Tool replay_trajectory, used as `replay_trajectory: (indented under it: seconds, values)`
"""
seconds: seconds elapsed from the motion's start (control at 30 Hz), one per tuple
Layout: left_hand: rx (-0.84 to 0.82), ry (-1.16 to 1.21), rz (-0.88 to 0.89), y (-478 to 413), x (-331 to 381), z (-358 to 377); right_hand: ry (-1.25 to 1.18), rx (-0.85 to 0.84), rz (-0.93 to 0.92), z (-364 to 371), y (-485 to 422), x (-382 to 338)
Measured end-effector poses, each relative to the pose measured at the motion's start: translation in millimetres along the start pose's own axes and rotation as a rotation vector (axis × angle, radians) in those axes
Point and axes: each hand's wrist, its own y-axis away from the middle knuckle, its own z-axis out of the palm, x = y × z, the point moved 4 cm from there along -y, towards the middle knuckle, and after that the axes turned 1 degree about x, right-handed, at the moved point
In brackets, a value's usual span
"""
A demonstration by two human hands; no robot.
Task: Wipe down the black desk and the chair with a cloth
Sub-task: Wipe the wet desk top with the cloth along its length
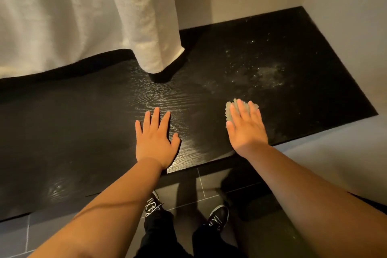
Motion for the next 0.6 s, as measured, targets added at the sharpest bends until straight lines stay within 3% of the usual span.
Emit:
replay_trajectory:
  seconds: [0.2, 0.3, 0.47, 0.6]
  values:
    - [0.003, 0.013, 0.007, -0.7, -1.4, 0.6, -0.018, -0.088, -0.375, 13.0, 42.3, -117.0]
    - [0.015, 0.03, 0.01, -0.6, -1.5, 0.2, 0.012, -0.099, -0.441, 22.2, 48.7, -112.6]
    - [0.024, 0.023, 0.015, -0.4, -2.4, 1.2, -0.058, 0.052, -0.247, 16.4, 35.4, -23.2]
    - [0.021, 0.011, 0.018, 0.5, -2.6, 1.0, -0.024, 0.03, -0.096, 9.8, 28.4, 11.8]
